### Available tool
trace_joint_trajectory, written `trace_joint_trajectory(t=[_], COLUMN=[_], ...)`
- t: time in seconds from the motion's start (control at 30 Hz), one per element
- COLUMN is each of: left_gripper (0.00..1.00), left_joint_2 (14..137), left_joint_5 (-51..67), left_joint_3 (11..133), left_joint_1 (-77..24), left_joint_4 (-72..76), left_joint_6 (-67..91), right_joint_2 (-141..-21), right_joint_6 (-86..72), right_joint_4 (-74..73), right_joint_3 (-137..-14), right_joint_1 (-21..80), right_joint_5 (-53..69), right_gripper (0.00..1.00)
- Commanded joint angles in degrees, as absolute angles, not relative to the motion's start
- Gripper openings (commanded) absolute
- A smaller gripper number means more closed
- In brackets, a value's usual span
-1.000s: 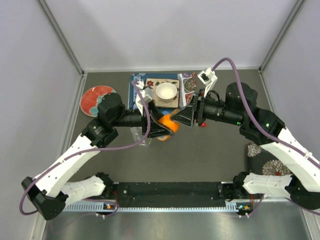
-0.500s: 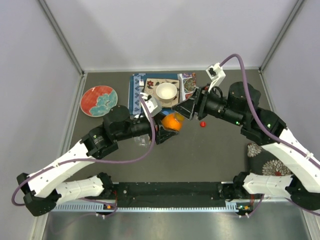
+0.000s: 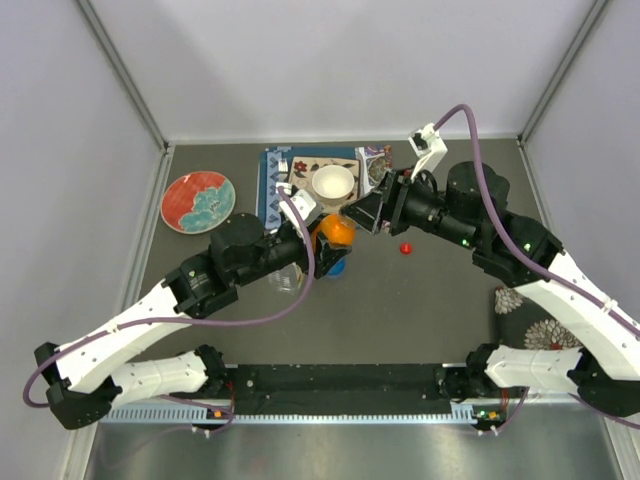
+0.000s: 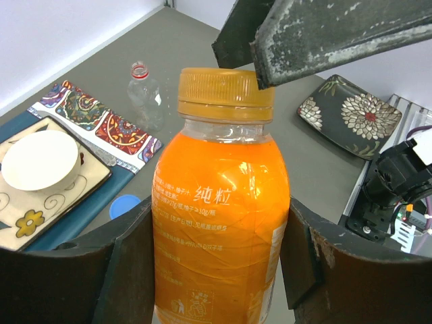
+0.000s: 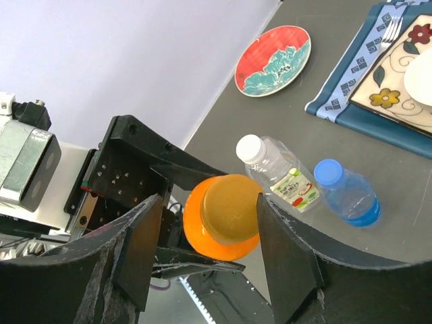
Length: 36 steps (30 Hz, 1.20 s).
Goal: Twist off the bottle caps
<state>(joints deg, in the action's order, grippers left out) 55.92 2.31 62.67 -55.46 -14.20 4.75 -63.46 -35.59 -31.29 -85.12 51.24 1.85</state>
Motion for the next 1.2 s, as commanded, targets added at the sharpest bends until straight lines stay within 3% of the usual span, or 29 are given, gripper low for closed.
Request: trace_joint_trajectory(t=[0.0,0.67,0.77,0.9,0.93,1.07,1.17], left_gripper=[0.20,0.21,0.21,0.22,0.22,0.22,0.22], left_joint_2=[55.1,52.1,51.9,52.2,52.2,52.1,51.9], left_joint_5=[0.5,1.9,1.9,1.8,1.6,0.7,2.1], left_joint_3=[62.9,60.4,60.0,59.9,60.0,60.4,61.2], left_joint_1=[-55.8,-55.9,-55.9,-55.9,-55.9,-55.9,-55.8], left_joint_4=[-10.3,-8.9,-8.6,-8.6,-8.4,-7.4,-6.9], left_joint_6=[4.6,4.6,4.6,4.7,4.7,4.7,4.6], right_joint_2=[-64.1,-65.6,-65.7,-65.9,-66.1,-66.3,-65.6], right_joint_6=[-36.1,-35.7,-35.5,-35.2,-35.1,-34.8,-32.7], right_joint_4=[-29.5,-30.1,-30.0,-29.4,-29.3,-28.8,-28.2], right_joint_3=[-84.5,-82.7,-82.9,-82.8,-82.7,-81.9,-81.2], right_joint_1=[51.6,51.6,51.6,51.6,51.6,51.5,51.6], right_joint_5=[1.0,-3.7,-3.3,-1.7,-1.1,1.8,4.4], right_gripper=[0.59,0.66,0.63,0.45,0.32,0.00,0.00])
